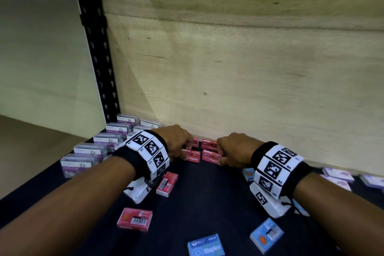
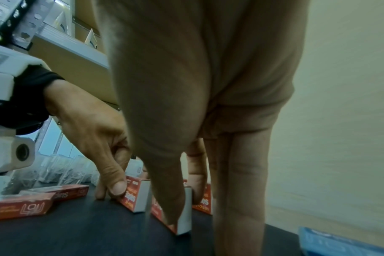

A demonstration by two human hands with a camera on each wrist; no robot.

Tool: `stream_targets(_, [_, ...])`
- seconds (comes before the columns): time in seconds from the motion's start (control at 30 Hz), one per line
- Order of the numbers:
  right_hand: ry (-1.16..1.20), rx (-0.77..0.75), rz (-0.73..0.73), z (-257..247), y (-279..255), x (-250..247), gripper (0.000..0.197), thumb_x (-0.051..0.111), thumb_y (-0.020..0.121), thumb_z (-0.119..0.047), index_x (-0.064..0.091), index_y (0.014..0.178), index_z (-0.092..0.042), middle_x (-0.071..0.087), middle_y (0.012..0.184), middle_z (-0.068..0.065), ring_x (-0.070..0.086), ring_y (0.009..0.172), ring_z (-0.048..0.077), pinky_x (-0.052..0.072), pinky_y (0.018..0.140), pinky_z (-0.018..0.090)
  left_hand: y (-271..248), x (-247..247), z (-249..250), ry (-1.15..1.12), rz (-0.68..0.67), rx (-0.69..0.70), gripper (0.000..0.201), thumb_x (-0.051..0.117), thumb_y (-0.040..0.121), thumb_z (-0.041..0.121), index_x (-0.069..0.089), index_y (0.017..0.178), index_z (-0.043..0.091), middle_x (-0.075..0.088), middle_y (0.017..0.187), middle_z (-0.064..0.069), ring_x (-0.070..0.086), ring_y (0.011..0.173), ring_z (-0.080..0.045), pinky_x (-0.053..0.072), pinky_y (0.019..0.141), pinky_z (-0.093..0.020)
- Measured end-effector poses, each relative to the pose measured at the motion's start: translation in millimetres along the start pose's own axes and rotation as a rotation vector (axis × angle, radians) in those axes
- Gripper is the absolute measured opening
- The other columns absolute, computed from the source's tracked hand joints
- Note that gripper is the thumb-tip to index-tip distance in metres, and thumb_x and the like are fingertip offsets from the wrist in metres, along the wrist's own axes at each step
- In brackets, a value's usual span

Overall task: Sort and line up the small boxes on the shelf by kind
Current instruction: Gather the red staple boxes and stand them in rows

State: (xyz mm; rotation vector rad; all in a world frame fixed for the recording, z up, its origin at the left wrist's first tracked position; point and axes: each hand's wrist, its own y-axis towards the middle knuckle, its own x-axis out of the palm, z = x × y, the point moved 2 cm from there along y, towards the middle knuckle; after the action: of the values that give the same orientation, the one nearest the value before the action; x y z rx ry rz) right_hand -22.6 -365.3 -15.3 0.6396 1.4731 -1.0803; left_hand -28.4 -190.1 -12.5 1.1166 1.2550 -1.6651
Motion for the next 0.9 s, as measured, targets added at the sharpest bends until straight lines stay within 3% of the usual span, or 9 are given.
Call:
stream_targets(0.13, [-0.011, 0.009, 0.007, -1, 2, 0, 0.033, 0.064, 0.094, -0.035, 0.058, 0.117, -0.013, 0.064, 0.112, 0.008, 0.062, 0.099, 0.025, 0.051, 0.081, 0.033, 1, -2, 8, 0.023, 0.034, -0.003, 0.024, 0.067, 0.093, 0.026, 0.058, 0.114, 0.018, 0.053, 0.076, 0.011, 0.055, 0.062, -0.007, 0.046, 0.074, -0.027])
stream_targets(0.27, [0.010, 0.027, 0.008, 1, 2, 0, 0.032, 0.065, 0.094, -0.033, 0.060, 0.117, -0.013, 0.065, 0.112, 0.008, 0.063, 0.099, 0.025, 0.052, 0.083, 0.034, 2, -3, 11, 0.012, 0.059, -0.013, 0.030, 0.065, 0.094, 0.021, 0.058, 0.122, 0.014, 0.058, 0.087, 0.002, 0.057, 0.076, -0.016, 0.049, 0.082, -0.030])
stream_targets(0.33, [0.016, 0.030, 0.006, 2, 2, 0, 0.032, 0.065, 0.093, -0.033, 0.060, 0.117, -0.012, 0.065, 0.112, 0.008, 0.064, 0.099, 0.024, 0.052, 0.082, 0.033, 4, -3, 12, 0.024, 0.067, -0.013, 0.031, 0.065, 0.094, 0.020, 0.058, 0.123, 0.014, 0.056, 0.083, 0.003, 0.056, 0.075, -0.017, 0.051, 0.085, -0.033])
stream_targets(0.43, [0.016, 0.028, -0.002, 1, 2, -1, 0.034, 0.067, 0.092, -0.033, 0.061, 0.118, -0.011, 0.065, 0.113, 0.008, 0.064, 0.100, 0.024, 0.051, 0.080, 0.031, 5, -1, 12, 0.063, 0.081, -0.009, 0.029, 0.065, 0.094, 0.021, 0.058, 0.121, 0.014, 0.053, 0.075, 0.006, 0.054, 0.068, -0.015, 0.051, 0.082, -0.034])
stream_targets(0.53, [0.037, 0.018, -0.027, 2, 0, -3, 0.037, 0.070, 0.090, -0.033, 0.058, 0.120, -0.014, 0.065, 0.114, 0.007, 0.063, 0.099, 0.023, 0.048, 0.076, 0.029, 4, 0, 11, 0.088, 0.085, -0.009, 0.028, 0.067, 0.092, 0.022, 0.058, 0.117, 0.013, 0.060, 0.086, 0.002, 0.052, 0.058, -0.009, 0.051, 0.077, -0.031])
stream_targets(0.63, [0.088, 0.006, -0.085, 8, -2, -9, 0.031, 0.068, 0.091, -0.029, 0.060, 0.119, -0.018, 0.069, 0.108, 0.005, 0.063, 0.088, 0.018, 0.048, 0.070, 0.028, 3, 1, 8, 0.071, 0.070, -0.016, 0.032, 0.070, 0.090, 0.023, 0.056, 0.116, 0.012, 0.056, 0.073, 0.006, 0.059, 0.060, -0.012, 0.054, 0.075, -0.032])
stream_targets(0.7, [0.087, -0.011, -0.104, 13, -2, -14, 0.028, 0.063, 0.093, -0.025, 0.061, 0.120, -0.017, 0.070, 0.110, 0.007, 0.064, 0.091, 0.020, 0.050, 0.073, 0.030, 1, 0, 4, 0.074, 0.054, -0.025, 0.037, 0.073, 0.087, 0.022, 0.054, 0.118, 0.014, 0.055, 0.072, 0.005, 0.063, 0.064, -0.015, 0.056, 0.073, -0.033])
stream_targets(0.8, [0.090, -0.018, -0.012, 21, 4, -21, 0.026, 0.057, 0.097, -0.022, 0.059, 0.123, -0.017, 0.067, 0.115, 0.004, 0.063, 0.099, 0.021, 0.050, 0.081, 0.031, -2, -10, -1, 0.057, 0.058, -0.062, 0.036, 0.075, 0.085, 0.016, 0.054, 0.114, 0.018, 0.057, 0.069, 0.005, 0.065, 0.059, -0.016, 0.057, 0.070, -0.032])
stream_targets(0.9, [0.127, -0.008, 0.036, 26, 14, -22, 0.026, 0.055, 0.100, -0.030, 0.057, 0.123, -0.019, 0.066, 0.090, -0.003, 0.068, 0.090, 0.019, 0.052, 0.080, 0.030, -1, -27, -1, 0.072, 0.140, -0.075, 0.025, 0.072, 0.087, 0.021, 0.058, 0.107, 0.024, 0.062, 0.061, 0.007, 0.070, 0.060, -0.014, 0.058, 0.073, -0.033])
